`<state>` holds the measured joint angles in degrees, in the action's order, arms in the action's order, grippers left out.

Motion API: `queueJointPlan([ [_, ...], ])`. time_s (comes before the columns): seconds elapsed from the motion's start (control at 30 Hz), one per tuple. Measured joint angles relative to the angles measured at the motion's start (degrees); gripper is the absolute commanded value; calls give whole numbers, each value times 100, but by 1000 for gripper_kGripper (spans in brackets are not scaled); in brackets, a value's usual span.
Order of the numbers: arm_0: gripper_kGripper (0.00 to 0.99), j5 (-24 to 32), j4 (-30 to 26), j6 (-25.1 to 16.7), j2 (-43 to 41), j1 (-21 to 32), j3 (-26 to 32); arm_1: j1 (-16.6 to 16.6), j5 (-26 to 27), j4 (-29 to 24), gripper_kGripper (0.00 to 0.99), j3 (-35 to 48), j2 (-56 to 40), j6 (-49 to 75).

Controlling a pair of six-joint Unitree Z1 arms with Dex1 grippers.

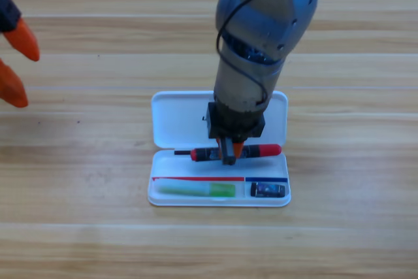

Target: Clean up eraser and pencils

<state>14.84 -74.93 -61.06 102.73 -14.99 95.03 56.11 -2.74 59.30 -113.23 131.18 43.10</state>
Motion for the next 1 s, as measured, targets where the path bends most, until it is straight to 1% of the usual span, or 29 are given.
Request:
queueJointPlan([
  [0.13,990,68,0,-83,0,152,-59,26,-25,0,0,-115,88,0],
  [0.53,990,117,2,-134,0,169,-242,31,-33,0,0,-161,245,-47],
  [0.57,990,117,3,-134,0,169,-247,31,-33,0,46,-163,245,-58],
  [0.6,990,117,6,-134,0,169,-254,31,-33,0,215,-163,245,-77],
  [0.63,990,117,8,-134,0,169,-265,32,-33,0,417,-163,245,-92],
  [0.67,990,117,9,-134,0,169,-280,32,-33,0,657,-163,245,-110],
  [0.7,990,118,10,-134,0,169,-297,32,-33,0,857,-163,245,-134],
  [0.73,990,118,12,-134,0,169,-316,32,-33,0,925,-163,245,-166],
  [0.8,990,119,14,-134,0,170,-329,32,-33,0,959,-163,245,-242],
  [1.0,990,124,19,-134,0,170,-335,32,-33,0,973,-147,82,-376],
])
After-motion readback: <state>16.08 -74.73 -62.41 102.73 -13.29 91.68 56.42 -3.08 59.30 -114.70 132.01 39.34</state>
